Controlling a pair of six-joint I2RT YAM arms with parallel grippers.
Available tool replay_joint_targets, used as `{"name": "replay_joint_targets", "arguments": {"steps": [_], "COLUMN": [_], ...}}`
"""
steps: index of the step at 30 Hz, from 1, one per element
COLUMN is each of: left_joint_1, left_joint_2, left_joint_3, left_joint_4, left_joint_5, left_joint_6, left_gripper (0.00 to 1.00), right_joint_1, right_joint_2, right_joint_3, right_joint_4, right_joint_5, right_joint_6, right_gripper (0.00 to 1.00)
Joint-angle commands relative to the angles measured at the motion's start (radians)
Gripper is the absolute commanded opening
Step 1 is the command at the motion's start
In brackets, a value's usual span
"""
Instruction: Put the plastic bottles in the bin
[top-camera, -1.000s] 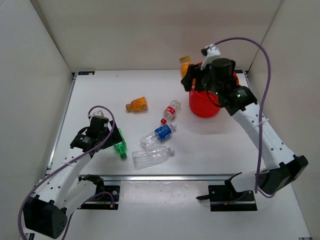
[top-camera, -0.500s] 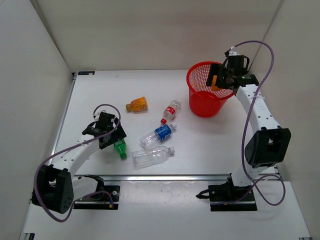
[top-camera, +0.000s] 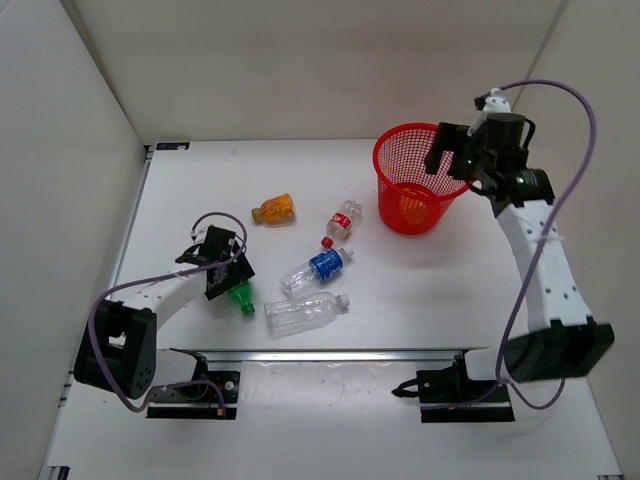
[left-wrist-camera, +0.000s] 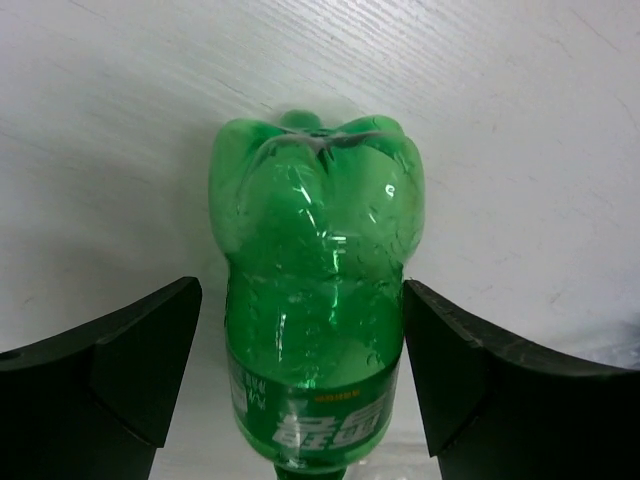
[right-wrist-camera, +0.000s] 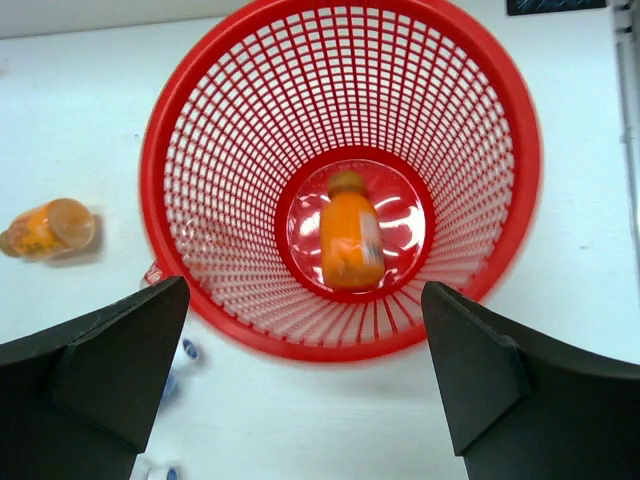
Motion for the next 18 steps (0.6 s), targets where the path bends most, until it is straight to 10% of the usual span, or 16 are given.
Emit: {"name": "replay_joint_targets", "arguments": {"steps": [1,7,18], "left_joint_1": [-0.008,-0.016,-0.22], "left_joint_2": [0.019,0.059,0.008], "left_joint_3": [-0.02,0.068,0.602], "left_joint_4": [0.086,0.035,0.22], "left_joint_5": [0.008,-0.004,0.002], "left_joint_6": [-0.003,0.009,0.102], "left_gripper": [0.88,0.52,0.47], "right_joint_1": [-0.035,-0.141,-0.304], "right_joint_2": [-0.165,-0.343,-0.572], "right_joint_3": [-0.09,-0.288,-0.534], "right_joint_4": [-0.017,-0.118,-0.126], "right_joint_5": [0.018,0.034,0.151], "right_joint_6": [0.002,0.028,0.113], "right_gripper": [1.0,0.99,0.99]}}
